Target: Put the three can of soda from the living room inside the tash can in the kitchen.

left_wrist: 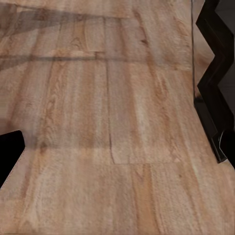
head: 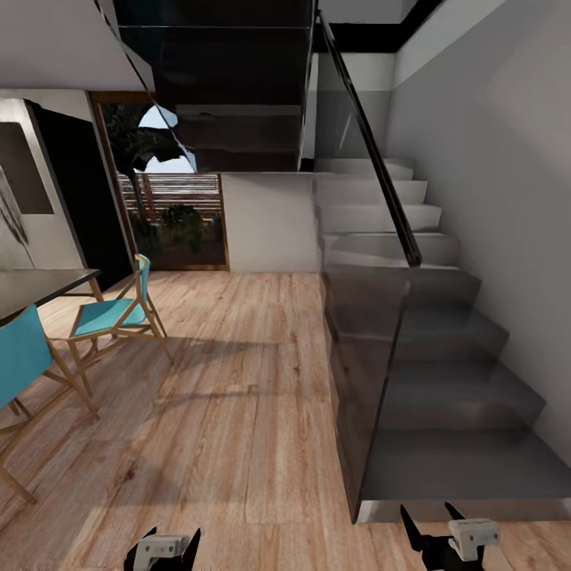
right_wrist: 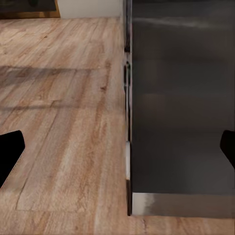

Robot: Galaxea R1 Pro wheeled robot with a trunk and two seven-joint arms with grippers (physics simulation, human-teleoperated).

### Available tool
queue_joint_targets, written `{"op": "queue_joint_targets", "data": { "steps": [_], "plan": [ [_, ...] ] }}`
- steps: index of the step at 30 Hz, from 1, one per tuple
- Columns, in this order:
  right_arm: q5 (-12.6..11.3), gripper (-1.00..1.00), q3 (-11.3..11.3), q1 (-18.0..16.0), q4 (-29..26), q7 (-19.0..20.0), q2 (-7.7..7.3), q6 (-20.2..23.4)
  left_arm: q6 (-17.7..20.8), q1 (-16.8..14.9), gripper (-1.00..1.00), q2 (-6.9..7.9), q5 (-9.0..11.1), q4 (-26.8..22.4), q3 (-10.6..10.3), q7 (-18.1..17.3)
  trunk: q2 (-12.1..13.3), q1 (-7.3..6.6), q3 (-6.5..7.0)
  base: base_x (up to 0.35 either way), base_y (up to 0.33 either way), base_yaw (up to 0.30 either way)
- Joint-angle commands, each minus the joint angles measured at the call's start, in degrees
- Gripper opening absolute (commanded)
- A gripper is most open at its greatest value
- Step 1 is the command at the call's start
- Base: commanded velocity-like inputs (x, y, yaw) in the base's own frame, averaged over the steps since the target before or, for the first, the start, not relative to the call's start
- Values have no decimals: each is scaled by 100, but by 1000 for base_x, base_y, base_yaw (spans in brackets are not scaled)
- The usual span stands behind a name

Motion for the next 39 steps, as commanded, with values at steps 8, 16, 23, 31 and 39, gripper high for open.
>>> {"op": "queue_joint_targets", "data": {
  "steps": [8, 16, 23, 31, 39],
  "plan": [
    [6, 100, 11, 0, 6, 0, 1, 0, -4, 0, 100, 0, 0, 80, 0, 5, 0, 0, 33, 0, 0, 245],
    [9, 100, 18, 0, 23, 8, 23, 0, -8, 0, 100, 1, 0, 148, -2, 23, 0, 0, 65, 0, 0, 245],
    [9, 100, 53, 0, 40, 9, 32, 0, -8, 0, 100, 1, 0, 154, -3, 26, 0, 0, 93, 0, 0, 245],
    [9, 100, 236, 0, 51, -126, 27, 0, -8, 0, 100, -1, 0, 156, -5, 26, 0, 0, 105, 0, 0, 246],
    [14, 100, 449, 0, 97, -298, 27, 7, -8, 0, 100, -1, 0, 163, -3, 26, 0, 0, 106, 0, 0, 247]
  ]
}}
